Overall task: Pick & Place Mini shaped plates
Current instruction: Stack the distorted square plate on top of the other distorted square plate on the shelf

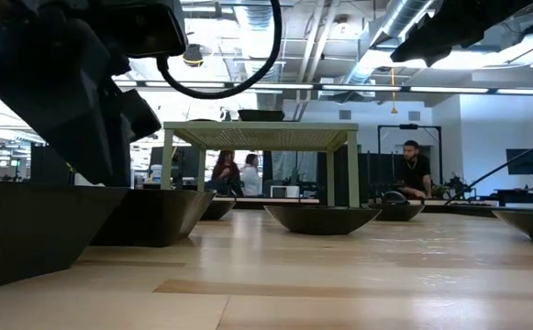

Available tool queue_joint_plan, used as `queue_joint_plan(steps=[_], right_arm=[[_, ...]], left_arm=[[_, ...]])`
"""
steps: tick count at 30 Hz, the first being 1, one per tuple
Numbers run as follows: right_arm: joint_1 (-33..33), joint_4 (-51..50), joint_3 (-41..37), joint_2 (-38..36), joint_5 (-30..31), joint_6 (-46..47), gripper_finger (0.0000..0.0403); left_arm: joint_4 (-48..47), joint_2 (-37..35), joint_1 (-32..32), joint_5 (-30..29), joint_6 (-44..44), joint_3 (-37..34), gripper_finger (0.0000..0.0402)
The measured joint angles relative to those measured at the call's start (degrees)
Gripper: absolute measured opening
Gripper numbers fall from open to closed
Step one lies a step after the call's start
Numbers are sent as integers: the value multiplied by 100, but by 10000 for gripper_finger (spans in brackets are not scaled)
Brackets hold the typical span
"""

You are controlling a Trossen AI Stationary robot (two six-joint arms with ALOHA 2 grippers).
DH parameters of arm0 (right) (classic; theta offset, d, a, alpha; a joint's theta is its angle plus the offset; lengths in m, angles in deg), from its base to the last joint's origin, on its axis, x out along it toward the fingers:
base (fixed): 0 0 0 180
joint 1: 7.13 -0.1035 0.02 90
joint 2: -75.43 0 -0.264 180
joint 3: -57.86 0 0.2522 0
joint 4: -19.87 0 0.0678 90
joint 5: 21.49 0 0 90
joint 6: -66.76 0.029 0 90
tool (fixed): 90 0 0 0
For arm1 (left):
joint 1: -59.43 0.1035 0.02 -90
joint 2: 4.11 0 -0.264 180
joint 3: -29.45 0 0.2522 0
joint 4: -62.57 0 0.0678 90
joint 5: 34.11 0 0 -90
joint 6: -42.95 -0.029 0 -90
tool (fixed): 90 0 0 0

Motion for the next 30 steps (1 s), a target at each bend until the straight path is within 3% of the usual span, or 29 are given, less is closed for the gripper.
queue_joint_plan(steps=[6,10,14,20,25,30], right_arm=[[-2,4,0,0,0,2,87],[-2,29,0,0,0,2,87],[-2,35,0,0,0,4,87],[-2,39,0,0,0,7,87],[-2,78,0,0,0,11,87],[-2,295,0,0,0,9,87]], left_arm=[[2,20,4,-175,9,-207,144],[93,20,9,-229,11,-223,149],[85,20,7,-229,-170,-225,116],[114,-3,22,-377,-414,-227,12],[79,-276,46,-700,-943,-100,8],[90,-1055,399,-1119,-1981,207,7]])
